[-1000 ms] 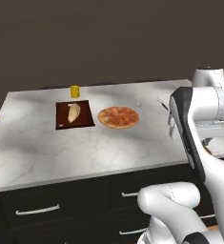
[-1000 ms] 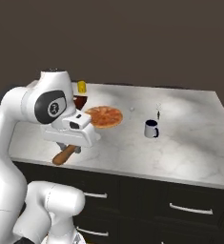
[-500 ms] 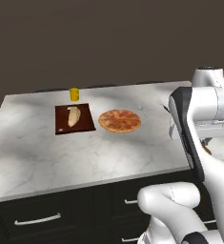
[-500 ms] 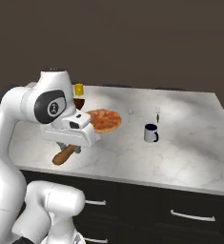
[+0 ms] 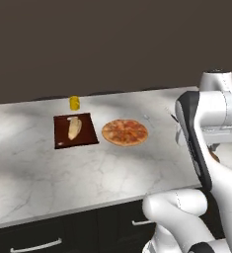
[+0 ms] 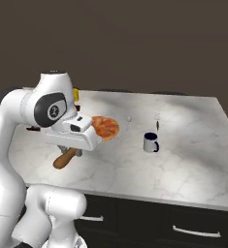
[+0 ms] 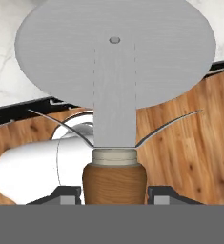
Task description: Take the pizza cutter from the drawer on the right and place it on the dining counter for cutting.
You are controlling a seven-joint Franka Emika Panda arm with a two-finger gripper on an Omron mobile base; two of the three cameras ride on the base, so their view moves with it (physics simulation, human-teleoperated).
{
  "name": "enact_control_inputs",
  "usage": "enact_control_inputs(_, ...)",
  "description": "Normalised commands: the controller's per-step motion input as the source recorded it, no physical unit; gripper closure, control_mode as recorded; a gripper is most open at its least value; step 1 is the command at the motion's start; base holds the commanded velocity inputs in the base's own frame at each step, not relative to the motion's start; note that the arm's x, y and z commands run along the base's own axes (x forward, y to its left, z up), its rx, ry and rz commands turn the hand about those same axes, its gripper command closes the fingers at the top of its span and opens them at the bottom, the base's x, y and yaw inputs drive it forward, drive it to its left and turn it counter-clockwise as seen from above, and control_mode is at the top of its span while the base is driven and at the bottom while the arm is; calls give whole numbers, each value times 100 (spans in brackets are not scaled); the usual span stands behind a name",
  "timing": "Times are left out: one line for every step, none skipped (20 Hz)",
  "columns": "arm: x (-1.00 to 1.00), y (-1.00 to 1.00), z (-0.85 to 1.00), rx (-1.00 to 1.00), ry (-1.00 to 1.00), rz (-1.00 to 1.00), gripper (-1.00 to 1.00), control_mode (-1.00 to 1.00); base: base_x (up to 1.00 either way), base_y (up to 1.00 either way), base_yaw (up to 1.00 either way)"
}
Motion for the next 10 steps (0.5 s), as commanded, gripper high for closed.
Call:
enact_control_inputs(0, 0, 0, 0, 0, 0, 100, 100, 44, 0, 0)
enact_control_inputs(0, 0, 0, 0, 0, 0, 100, 100, 35, 0, 0)
enact_control_inputs(0, 0, 0, 0, 0, 0, 100, 100, 34, 0, 0)
enact_control_inputs(0, 0, 0, 0, 0, 0, 100, 100, 36, 0, 0)
enact_control_inputs(0, 0, 0, 0, 0, 0, 100, 100, 37, 0, 0)
enact_control_inputs(41, 0, -9, 0, 0, 0, 100, -100, 0, 0, 0)
enact_control_inputs(44, 0, -5, 0, 0, 0, 100, -100, 0, 0, 0)
enact_control_inputs(54, 0, -11, 0, 0, 0, 100, -100, 0, 0, 0)
enact_control_inputs(57, 0, -8, 0, 0, 0, 100, -100, 0, 0, 0)
enact_control_inputs(59, 0, -10, 0, 0, 0, 100, -100, 0, 0, 0)
